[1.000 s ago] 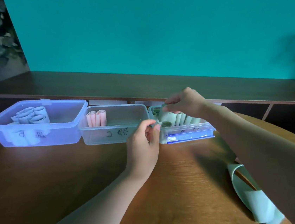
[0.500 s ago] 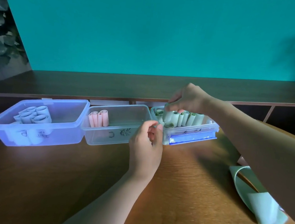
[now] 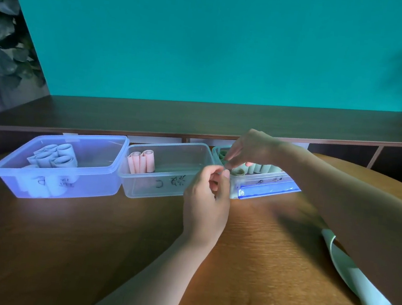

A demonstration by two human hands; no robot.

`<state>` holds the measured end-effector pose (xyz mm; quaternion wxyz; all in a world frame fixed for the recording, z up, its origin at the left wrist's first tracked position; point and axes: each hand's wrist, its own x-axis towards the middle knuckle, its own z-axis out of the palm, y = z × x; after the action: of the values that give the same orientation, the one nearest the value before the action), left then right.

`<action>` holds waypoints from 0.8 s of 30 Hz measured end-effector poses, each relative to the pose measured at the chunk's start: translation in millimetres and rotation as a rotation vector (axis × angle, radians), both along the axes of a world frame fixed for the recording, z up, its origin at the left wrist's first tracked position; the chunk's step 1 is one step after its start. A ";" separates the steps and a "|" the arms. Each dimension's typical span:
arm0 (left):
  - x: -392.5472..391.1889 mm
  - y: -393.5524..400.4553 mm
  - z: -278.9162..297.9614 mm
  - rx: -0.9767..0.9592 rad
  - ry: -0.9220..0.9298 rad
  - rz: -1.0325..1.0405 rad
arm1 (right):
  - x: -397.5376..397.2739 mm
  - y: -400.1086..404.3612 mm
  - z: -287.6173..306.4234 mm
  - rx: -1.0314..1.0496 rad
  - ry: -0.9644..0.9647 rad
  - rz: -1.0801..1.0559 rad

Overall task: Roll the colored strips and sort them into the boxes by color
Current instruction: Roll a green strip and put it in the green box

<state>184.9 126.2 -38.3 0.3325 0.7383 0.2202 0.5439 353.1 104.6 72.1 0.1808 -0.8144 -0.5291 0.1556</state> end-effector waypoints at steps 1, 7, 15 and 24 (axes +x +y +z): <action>-0.2 0.4 -0.2 -0.001 -0.001 0.002 | 0.4 0.4 -0.3 0.001 0.017 -0.004; 0.2 1.1 -0.2 -0.005 0.008 0.001 | 0.3 0.8 -1.7 0.016 0.165 -0.056; 0.5 1.5 -0.6 -0.011 0.021 0.029 | -3.3 -1.6 -4.8 0.042 0.201 -0.122; -7.2 -1.6 4.1 -0.019 0.038 0.034 | -6.7 -43.5 9.4 0.214 0.183 -0.192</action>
<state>177.7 124.7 -34.2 0.3260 0.7415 0.2441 0.5333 346.3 61.1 81.5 0.3279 -0.8198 -0.4436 0.1538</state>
